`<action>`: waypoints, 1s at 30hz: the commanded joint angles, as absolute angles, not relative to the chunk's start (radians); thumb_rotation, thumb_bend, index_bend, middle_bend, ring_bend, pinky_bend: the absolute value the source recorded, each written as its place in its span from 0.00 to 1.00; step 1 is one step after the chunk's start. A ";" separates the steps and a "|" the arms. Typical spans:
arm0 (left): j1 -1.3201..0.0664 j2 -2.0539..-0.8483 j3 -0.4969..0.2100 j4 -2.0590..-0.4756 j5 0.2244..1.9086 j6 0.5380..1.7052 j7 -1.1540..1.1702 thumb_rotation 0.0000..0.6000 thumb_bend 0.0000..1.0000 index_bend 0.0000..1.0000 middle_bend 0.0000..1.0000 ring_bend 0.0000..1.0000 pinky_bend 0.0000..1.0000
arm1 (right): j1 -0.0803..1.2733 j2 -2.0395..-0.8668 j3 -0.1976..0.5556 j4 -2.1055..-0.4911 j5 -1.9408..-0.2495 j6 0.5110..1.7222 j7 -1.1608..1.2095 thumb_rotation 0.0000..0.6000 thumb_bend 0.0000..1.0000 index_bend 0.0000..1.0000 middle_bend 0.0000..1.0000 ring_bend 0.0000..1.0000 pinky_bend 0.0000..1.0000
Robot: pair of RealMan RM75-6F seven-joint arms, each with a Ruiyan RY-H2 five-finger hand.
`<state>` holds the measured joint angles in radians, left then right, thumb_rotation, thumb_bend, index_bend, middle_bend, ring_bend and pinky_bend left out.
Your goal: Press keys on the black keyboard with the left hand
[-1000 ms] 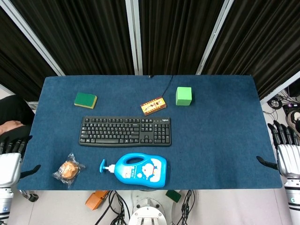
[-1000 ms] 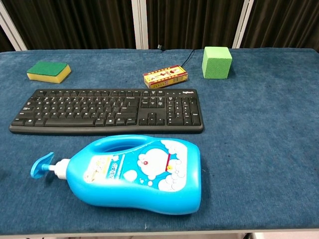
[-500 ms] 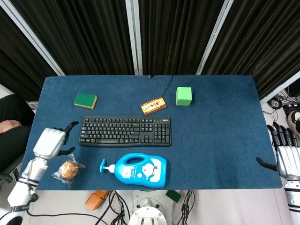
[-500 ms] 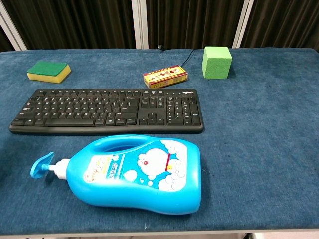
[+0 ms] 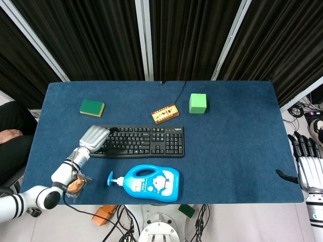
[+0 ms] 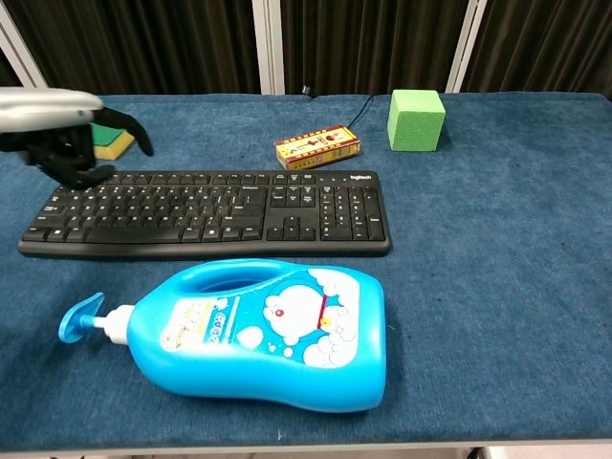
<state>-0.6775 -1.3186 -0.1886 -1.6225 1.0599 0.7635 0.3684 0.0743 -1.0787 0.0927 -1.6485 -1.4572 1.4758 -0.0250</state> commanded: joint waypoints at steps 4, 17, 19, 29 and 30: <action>-0.747 -1.387 -0.165 -1.567 0.967 0.725 0.416 1.00 0.56 0.25 1.00 0.95 0.87 | 0.078 -1.080 0.094 -1.650 -1.453 1.470 -0.028 1.00 0.15 0.00 0.00 0.00 0.00; -0.810 -1.427 -0.107 -1.556 0.864 0.740 0.466 1.00 0.55 0.25 1.00 0.95 0.87 | 0.073 -1.080 0.092 -1.645 -1.446 1.472 -0.024 1.00 0.15 0.00 0.00 0.00 0.00; -0.816 -1.429 -0.099 -1.557 0.857 0.744 0.472 1.00 0.55 0.25 1.00 0.95 0.87 | 0.072 -1.080 0.092 -1.644 -1.446 1.473 -0.023 1.00 0.15 0.00 0.00 0.00 0.00; -0.844 -1.430 -0.069 -1.563 0.813 0.764 0.488 1.00 0.55 0.25 1.00 0.95 0.87 | 0.070 -1.081 0.094 -1.635 -1.439 1.471 -0.013 1.00 0.15 0.00 0.00 0.00 0.00; -0.844 -1.425 -0.071 -1.572 0.818 0.775 0.487 1.00 0.55 0.25 1.00 0.95 0.87 | 0.071 -1.081 0.094 -1.634 -1.438 1.471 -0.012 1.00 0.15 0.00 0.00 0.00 0.00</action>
